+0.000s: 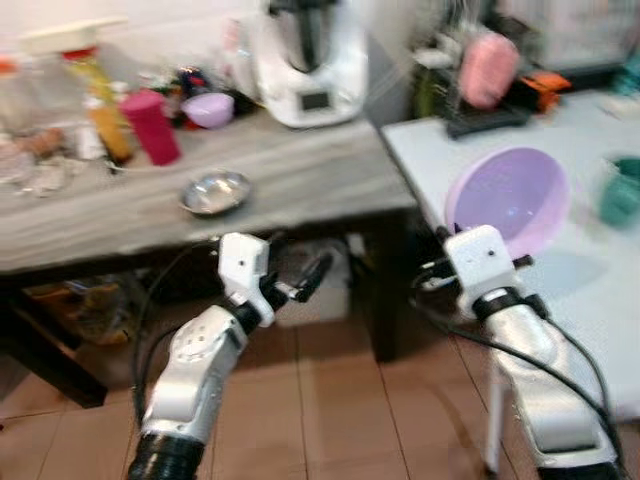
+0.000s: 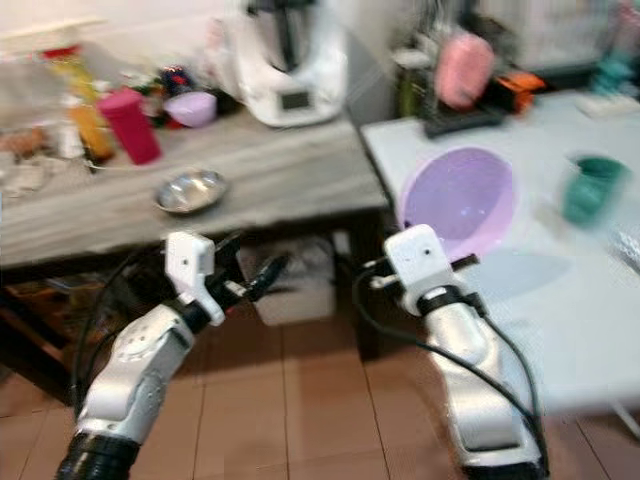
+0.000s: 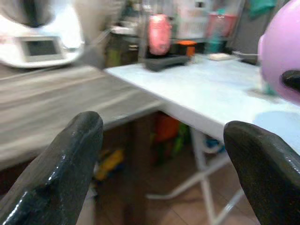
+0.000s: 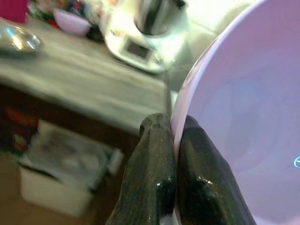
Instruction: Setting the table
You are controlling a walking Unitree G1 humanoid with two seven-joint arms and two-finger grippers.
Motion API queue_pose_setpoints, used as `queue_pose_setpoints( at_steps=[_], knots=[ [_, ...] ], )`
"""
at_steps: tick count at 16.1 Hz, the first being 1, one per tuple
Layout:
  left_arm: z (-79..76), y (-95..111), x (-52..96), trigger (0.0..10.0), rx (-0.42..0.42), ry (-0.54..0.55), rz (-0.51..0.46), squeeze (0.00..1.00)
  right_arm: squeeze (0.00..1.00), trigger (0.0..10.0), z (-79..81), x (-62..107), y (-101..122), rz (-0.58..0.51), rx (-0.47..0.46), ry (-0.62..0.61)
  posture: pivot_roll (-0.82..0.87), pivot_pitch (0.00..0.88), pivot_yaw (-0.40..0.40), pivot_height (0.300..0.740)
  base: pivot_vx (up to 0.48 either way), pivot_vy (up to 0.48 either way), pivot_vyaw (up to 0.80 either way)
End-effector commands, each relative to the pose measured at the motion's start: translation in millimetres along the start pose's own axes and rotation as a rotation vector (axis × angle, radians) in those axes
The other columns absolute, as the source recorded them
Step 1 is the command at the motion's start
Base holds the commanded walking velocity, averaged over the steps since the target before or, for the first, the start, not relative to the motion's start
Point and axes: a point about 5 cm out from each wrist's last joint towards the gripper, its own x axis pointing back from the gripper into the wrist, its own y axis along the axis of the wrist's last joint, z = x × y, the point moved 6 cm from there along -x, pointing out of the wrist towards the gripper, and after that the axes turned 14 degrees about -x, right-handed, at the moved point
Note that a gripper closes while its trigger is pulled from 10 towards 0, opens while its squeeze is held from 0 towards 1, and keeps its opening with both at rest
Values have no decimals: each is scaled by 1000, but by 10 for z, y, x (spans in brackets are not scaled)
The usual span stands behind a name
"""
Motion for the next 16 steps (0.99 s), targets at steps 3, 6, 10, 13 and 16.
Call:
queue_pose_setpoints(
  at_steps=[3, 6, 10, 13, 16],
  knots=[
    [0, 39, -29, 10000, -12, -3, -9, 0, 0, 10000, -8, 30, 60, -24, 17, 15, -297, 0, 116, 740, 465, 0, 496],
    [-2, 33, -22, 10000, -14, -3, -7, 0, 0, 10000, 1, 34, 64, -26, 9, 18, -295, 0, 115, 740, 465, 0, 356],
    [-3, 7, -20, 10000, -18, 1, 7, 0, 0, 10000, 15, 42, 67, -27, 6, 24, -295, 0, 117, 740, 444, 0, 0],
    [-3, -14, -22, 10000, -7, 4, 15, 0, 0, 10000, 16, 43, 57, -23, -2, 15, -296, 0, 118, 740, 219, 0, 0],
    [-5, -23, -27, 10000, -10, 4, 19, 0, 0, 10000, 5, 41, 39, -14, -23, -1, -295, 0, 118, 740, 0, 0, 0]
  ],
)
